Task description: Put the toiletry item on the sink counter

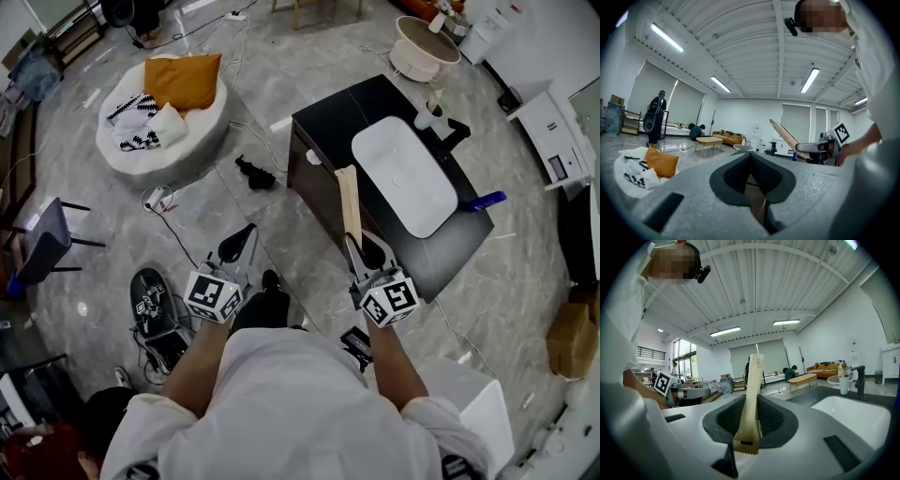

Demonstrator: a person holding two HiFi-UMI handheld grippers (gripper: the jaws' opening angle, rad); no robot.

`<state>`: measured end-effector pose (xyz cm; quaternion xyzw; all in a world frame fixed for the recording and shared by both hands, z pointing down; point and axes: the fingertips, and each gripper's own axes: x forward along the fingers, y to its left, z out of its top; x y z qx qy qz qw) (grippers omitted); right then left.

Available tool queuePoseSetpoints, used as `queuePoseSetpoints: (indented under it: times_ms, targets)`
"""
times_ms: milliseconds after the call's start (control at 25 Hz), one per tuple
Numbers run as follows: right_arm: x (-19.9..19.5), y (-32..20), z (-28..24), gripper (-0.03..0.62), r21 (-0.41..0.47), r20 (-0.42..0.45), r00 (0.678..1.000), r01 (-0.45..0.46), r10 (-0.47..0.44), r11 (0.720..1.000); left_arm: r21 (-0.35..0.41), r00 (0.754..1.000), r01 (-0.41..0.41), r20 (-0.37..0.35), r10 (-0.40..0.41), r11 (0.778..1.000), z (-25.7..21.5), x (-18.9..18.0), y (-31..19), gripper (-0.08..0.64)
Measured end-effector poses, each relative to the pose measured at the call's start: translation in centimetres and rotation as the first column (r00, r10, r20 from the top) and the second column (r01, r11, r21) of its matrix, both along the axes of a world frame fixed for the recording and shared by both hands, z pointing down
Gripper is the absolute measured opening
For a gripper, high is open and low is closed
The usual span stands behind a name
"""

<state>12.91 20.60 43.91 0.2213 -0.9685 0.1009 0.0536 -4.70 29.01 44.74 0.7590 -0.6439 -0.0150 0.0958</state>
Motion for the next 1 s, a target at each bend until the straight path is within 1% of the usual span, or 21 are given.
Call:
queuePoseSetpoints:
  times_ms: [120,240,360,560,720,800,920,1000]
  targets:
    - [-3.5,-3.4,-0.6,0.074,0.013,-0.003,1.000,-0.016,0.016,1.000,0.008,1.000,-0.007,-0.004,0.007,1.000,-0.3,-3.4,-3.1,0.015]
    - [-5.8,-6.1,-1.0,0.074,0.025,-0.009,0.999,-0.042,0.042,0.999,0.016,1.000,-0.025,-0.007,0.025,1.000,-0.6,-5.8,-5.8,0.015]
    - [-7.4,-8.4,-1.3,0.074,0.032,-0.009,0.998,-0.070,0.070,0.997,0.031,0.999,-0.047,-0.004,0.048,0.998,-1.0,-7.5,-8.4,0.015]
    - [-9.2,-11.8,-1.2,0.074,0.036,-0.024,0.996,-0.088,0.089,0.995,0.051,0.999,-0.040,-0.028,0.042,0.998,-1.5,-10.6,-12.1,0.015]
    - [-10.3,-14.6,-0.8,0.074,0.032,-0.026,0.995,-0.093,0.094,0.995,0.032,0.997,-0.064,-0.046,0.065,0.997,-0.7,-12.4,-15.2,0.015]
    - [-11.0,-17.0,-0.9,0.074,0.035,-0.009,0.994,-0.105,0.105,0.994,0.031,0.997,-0.072,-0.038,0.073,0.997,-1.1,-13.2,-17.8,0.015]
    - [-11.9,-22.3,-1.2,0.074,0.055,0.029,0.990,-0.143,0.141,0.988,0.061,0.994,-0.112,0.010,0.112,0.992,-2.4,-13.7,-23.0,0.015]
    - [-11.7,-24.4,-0.5,0.074,0.034,0.035,0.983,-0.181,0.180,0.983,0.037,0.988,-0.153,0.030,0.152,0.987,-1.8,-13.4,-25.4,0.015]
